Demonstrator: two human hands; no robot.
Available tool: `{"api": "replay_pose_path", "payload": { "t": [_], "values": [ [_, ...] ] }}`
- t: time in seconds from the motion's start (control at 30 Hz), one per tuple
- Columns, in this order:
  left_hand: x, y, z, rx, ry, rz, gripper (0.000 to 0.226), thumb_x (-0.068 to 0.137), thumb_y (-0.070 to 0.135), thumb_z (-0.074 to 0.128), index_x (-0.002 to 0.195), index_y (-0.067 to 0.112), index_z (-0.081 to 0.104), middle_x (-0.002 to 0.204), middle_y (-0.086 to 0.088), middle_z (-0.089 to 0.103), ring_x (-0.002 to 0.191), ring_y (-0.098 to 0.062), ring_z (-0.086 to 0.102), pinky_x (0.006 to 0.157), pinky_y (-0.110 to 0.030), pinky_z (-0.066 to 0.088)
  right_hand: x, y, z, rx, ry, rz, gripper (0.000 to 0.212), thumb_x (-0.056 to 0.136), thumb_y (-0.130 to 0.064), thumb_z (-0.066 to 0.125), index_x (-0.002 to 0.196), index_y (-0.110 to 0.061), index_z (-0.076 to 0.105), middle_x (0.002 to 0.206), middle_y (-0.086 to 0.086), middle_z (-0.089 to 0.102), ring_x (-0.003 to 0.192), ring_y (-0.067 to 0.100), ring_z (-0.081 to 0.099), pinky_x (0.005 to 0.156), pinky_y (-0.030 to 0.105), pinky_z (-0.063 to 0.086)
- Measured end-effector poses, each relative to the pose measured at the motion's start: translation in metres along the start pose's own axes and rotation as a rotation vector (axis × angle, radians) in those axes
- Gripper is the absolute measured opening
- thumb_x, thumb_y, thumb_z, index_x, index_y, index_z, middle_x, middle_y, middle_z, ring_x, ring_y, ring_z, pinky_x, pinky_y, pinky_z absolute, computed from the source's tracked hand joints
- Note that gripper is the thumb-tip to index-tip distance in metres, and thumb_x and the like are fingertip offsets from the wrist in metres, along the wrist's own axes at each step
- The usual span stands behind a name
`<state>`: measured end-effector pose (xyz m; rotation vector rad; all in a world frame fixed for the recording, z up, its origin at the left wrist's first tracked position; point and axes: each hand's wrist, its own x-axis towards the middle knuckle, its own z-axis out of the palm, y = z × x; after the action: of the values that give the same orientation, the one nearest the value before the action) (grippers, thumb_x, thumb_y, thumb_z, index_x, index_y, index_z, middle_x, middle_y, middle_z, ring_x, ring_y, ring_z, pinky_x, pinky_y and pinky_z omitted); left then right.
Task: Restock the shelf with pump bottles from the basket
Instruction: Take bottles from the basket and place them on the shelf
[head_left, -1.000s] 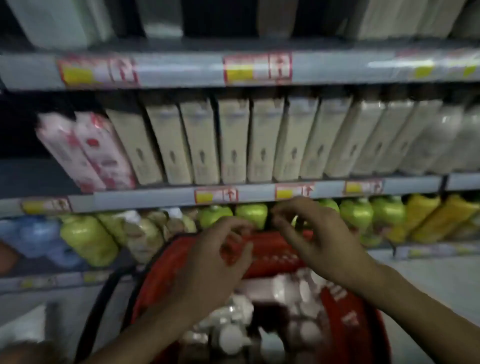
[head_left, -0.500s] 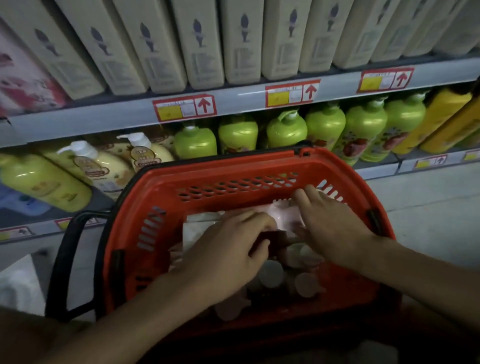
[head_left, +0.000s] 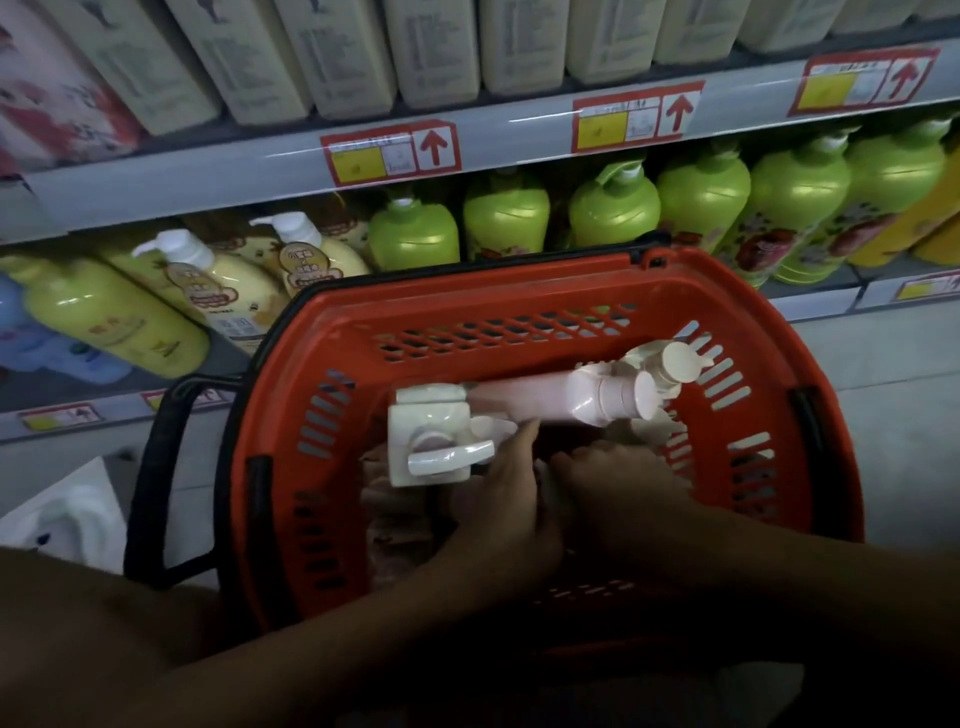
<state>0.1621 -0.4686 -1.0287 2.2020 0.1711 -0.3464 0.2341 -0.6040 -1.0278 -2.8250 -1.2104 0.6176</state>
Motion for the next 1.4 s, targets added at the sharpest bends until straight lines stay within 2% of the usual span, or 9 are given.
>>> {"api": "replay_pose_path", "payload": {
  "t": [0.07, 0.2, 0.33, 0.5, 0.63, 0.8, 0.93, 1.1, 1.4],
  "values": [
    [0.003, -0.003, -0.005, 0.015, 0.037, 0.010, 0.079, 0.086, 0.037, 0.054, 0.156, 0.017, 0.022, 0.156, -0.001, 0.041, 0.142, -0.010, 0.039, 0.117, -0.031, 0.032, 0.002, 0.005, -0.006, 0.031, 0.028, -0.002, 0.035, 0.102, -0.044, 0.036, 0.102, -0.019, 0.061, 0.100, 0.006, 0.071, 0.089, 0.027, 0.068, 0.076, 0.039, 0.055],
    [0.007, -0.010, -0.011, -0.072, 0.030, 0.093, 0.069, 0.082, 0.011, 0.070, 0.141, 0.023, 0.036, 0.127, 0.025, 0.043, 0.117, 0.025, 0.037, 0.096, 0.003, 0.025, -0.007, 0.019, -0.045, 0.244, 0.012, -0.053, 0.039, 0.089, -0.032, 0.062, 0.128, -0.028, 0.058, 0.120, -0.003, 0.066, 0.110, 0.018, 0.063, 0.091, 0.033, 0.051],
    [0.016, -0.014, -0.011, -0.069, -0.006, 0.122, 0.083, 0.068, 0.025, 0.081, 0.141, 0.027, 0.041, 0.138, 0.014, 0.047, 0.130, 0.004, 0.044, 0.104, -0.016, 0.039, -0.018, 0.035, -0.101, 0.475, 0.086, -0.148, 0.051, 0.079, -0.023, 0.081, 0.125, -0.038, 0.063, 0.115, -0.021, 0.063, 0.106, -0.002, 0.059, 0.085, 0.017, 0.042],
    [0.019, 0.003, -0.010, -0.295, 0.063, 0.043, 0.093, 0.061, 0.027, 0.090, 0.137, 0.041, 0.038, 0.134, 0.011, 0.056, 0.123, 0.000, 0.056, 0.099, -0.027, 0.051, -0.027, 0.051, -0.132, 0.706, -0.015, -0.245, 0.049, 0.085, -0.018, 0.077, 0.127, -0.038, 0.062, 0.114, -0.017, 0.064, 0.103, 0.009, 0.063, 0.083, 0.022, 0.049],
    [0.015, 0.030, -0.022, -0.423, 0.043, -0.134, 0.093, 0.053, 0.026, 0.097, 0.128, 0.039, 0.042, 0.113, 0.020, 0.062, 0.092, 0.013, 0.062, 0.077, -0.013, 0.053, -0.022, 0.044, -0.120, 1.087, 0.118, -0.181, 0.055, 0.087, -0.008, 0.069, 0.138, -0.020, 0.053, 0.122, -0.009, 0.069, 0.104, 0.003, 0.067, 0.086, 0.019, 0.052],
    [0.015, 0.058, -0.042, -0.646, 0.005, -0.246, 0.075, 0.049, 0.027, 0.096, 0.112, 0.028, 0.056, 0.087, -0.002, 0.073, 0.039, -0.010, 0.045, 0.037, -0.022, 0.032, -0.037, 0.021, -0.074, 1.232, 0.446, 0.138, 0.074, 0.076, -0.057, 0.075, 0.136, -0.025, 0.045, 0.120, -0.001, 0.057, 0.097, -0.001, 0.062, 0.079, 0.019, 0.052],
    [0.018, 0.069, -0.064, -0.725, 0.055, -0.298, 0.054, 0.055, 0.032, 0.094, 0.101, 0.018, 0.069, 0.071, -0.006, 0.066, 0.053, -0.019, 0.048, 0.044, -0.023, 0.033, -0.052, 0.001, -0.053, 1.143, 0.238, 0.034, 0.097, 0.059, -0.040, 0.093, 0.139, -0.033, 0.039, 0.130, -0.011, 0.056, 0.123, 0.002, 0.057, 0.094, 0.020, 0.050],
    [0.004, 0.079, -0.090, -0.601, 0.076, -0.069, 0.027, 0.076, 0.033, 0.083, 0.084, 0.011, 0.070, 0.048, 0.007, 0.062, 0.032, -0.008, 0.047, 0.037, -0.017, 0.035, -0.045, -0.013, -0.064, 1.264, 0.340, 0.112, 0.075, 0.068, 0.007, 0.084, 0.127, -0.025, 0.050, 0.109, -0.010, 0.071, 0.100, 0.004, 0.069, 0.073, 0.016, 0.055],
    [-0.021, 0.082, -0.123, -0.592, 0.139, 0.180, 0.051, 0.080, 0.024, 0.081, 0.126, 0.030, 0.060, 0.116, 0.007, 0.074, 0.107, -0.013, 0.070, 0.093, -0.043, 0.058, -0.039, -0.010, -0.153, 1.765, 0.213, -0.125, 0.045, 0.087, -0.003, 0.058, 0.132, -0.003, 0.057, 0.124, 0.019, 0.069, 0.109, 0.032, 0.069, 0.087, 0.038, 0.059]
  ]
}}
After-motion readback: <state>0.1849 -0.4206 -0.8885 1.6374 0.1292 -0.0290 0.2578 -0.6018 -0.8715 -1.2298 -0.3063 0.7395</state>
